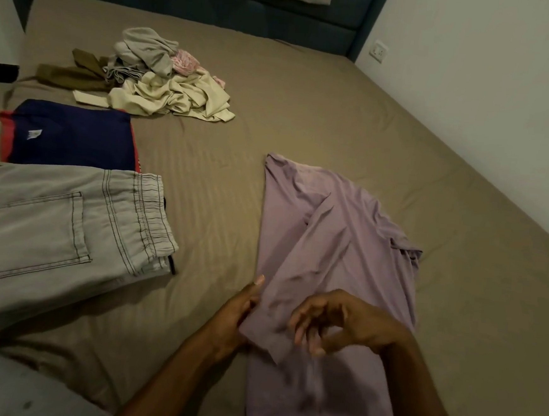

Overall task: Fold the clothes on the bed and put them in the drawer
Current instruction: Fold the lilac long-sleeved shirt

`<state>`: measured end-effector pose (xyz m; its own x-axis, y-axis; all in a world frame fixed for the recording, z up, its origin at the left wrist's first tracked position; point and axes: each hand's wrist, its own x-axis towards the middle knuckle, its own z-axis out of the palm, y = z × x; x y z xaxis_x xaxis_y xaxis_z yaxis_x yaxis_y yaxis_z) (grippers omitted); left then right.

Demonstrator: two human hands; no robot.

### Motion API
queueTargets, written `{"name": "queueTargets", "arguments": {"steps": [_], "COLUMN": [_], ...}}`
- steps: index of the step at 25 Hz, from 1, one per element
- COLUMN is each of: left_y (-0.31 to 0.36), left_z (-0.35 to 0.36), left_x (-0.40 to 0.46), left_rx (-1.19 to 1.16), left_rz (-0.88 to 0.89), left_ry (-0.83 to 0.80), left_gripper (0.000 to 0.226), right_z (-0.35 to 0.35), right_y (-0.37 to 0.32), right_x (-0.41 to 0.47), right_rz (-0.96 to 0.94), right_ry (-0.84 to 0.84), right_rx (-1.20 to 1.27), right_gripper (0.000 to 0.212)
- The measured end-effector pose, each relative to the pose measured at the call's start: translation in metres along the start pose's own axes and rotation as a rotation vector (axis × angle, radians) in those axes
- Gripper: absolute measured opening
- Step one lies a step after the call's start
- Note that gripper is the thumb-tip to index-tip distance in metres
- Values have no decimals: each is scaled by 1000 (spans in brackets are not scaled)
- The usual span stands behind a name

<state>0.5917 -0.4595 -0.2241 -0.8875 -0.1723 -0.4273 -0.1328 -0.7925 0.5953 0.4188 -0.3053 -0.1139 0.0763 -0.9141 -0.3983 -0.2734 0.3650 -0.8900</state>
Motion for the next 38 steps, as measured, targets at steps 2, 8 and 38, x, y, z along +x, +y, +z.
{"name": "queueTargets", "arguments": {"steps": [2, 8, 38], "left_y": [-19, -38, -28], "left_z": [3, 16, -10], "left_x": [-1, -5, -38], "left_rx": [184, 756, 756], "left_rz": [139, 558, -318], "left_ry": [47, 65, -172], "left_gripper": [28, 22, 61], "right_z": [7, -49, -79], "right_y": [25, 41, 90], "right_x": [19, 96, 168], "right_rz": [120, 310, 79], "right_ry": [349, 1260, 704], "right_rx": [19, -10, -709], "right_gripper": [24, 33, 58]}}
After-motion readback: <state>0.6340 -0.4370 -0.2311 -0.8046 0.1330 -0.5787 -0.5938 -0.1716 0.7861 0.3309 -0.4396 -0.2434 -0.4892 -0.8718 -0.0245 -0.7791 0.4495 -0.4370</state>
